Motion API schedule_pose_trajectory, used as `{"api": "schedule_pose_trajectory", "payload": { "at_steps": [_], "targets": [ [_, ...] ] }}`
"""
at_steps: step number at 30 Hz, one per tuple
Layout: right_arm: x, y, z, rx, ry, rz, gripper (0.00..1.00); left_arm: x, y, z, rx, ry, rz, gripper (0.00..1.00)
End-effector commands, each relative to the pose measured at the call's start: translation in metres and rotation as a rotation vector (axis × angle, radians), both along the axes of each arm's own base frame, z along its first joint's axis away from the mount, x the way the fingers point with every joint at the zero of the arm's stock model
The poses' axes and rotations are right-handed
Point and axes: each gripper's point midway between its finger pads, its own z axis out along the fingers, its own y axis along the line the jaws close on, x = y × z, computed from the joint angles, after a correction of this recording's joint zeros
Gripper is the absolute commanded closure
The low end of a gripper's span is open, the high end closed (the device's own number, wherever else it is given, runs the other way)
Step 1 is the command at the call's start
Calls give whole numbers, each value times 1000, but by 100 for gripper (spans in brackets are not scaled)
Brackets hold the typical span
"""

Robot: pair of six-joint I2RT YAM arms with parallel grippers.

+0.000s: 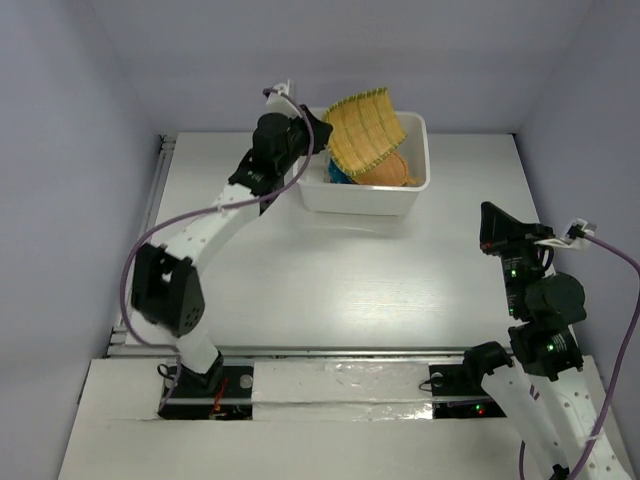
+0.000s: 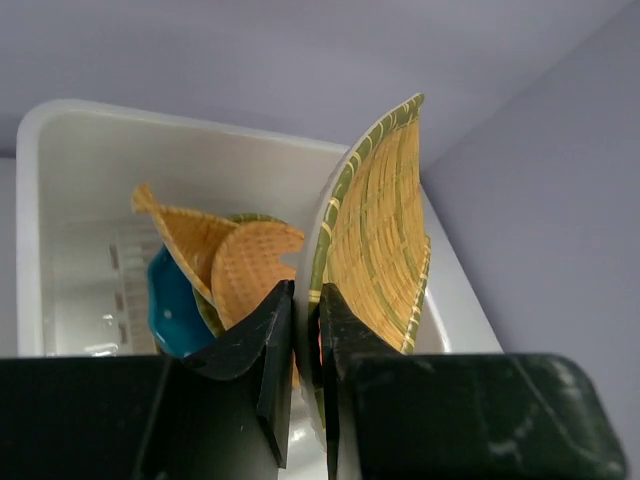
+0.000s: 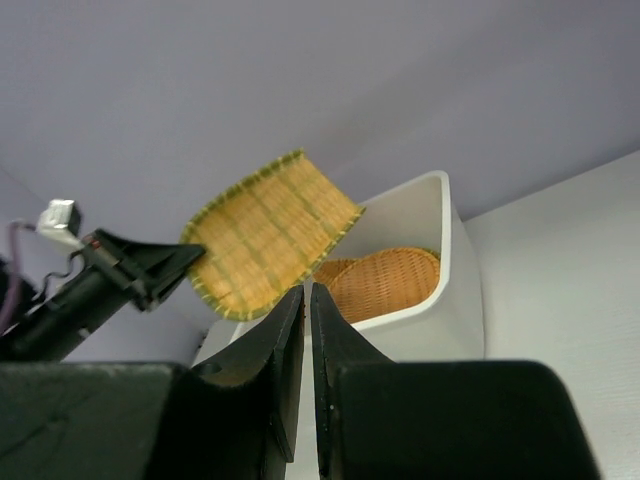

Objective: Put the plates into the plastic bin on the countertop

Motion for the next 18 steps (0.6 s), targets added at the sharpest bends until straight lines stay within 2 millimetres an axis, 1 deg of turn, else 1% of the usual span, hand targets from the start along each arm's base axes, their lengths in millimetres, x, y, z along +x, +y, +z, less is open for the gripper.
{"api": "schedule_pose_trajectory", "payload": {
  "at_steps": [1, 2, 3, 4, 5, 6, 10, 12, 13, 14, 15, 16, 17, 18],
  "targets": [
    [-4, 0, 15, 4, -44, 7, 87, 26, -15, 13, -10, -8, -72, 100],
    [-3, 1, 15, 1, -43, 9, 87, 31, -18, 6, 10, 13, -79, 100],
    [-2, 2, 14, -1, -39, 10, 87, 44, -24, 1, 20, 20, -76, 100],
    [-2, 2, 14, -3, -39, 11, 87, 52, -22, -5, 31, 35, -67, 100],
    [-2, 2, 14, -4, -36, 13, 87, 56, -24, -11, 41, 52, -67, 100],
    [-1, 3, 13, -5, -35, 14, 87, 63, -28, -15, 48, 57, -66, 100],
    [-1, 3, 12, 1, -32, 13, 87, 78, -31, -36, 83, 87, -52, 100],
    [-1, 2, 12, -1, -30, 11, 87, 83, -29, -48, 111, 115, -31, 100],
    [-1, 2, 13, 1, -33, 10, 87, 83, -27, -54, 129, 122, -27, 97],
    [-2, 1, 13, 1, -32, 7, 86, 83, -24, -56, 137, 125, -11, 87],
    [-2, 1, 14, 2, -35, 7, 86, 81, -20, -60, 149, 131, 0, 80],
    [-2, 1, 13, 2, -34, 7, 86, 80, -17, -59, 157, 127, 11, 71],
    [-2, 2, 13, -1, -34, 11, 86, 80, -12, -58, 169, 124, 31, 50],
    [-1, 2, 13, 0, -33, 13, 86, 74, -7, -51, 169, 114, 40, 41]
  ]
}}
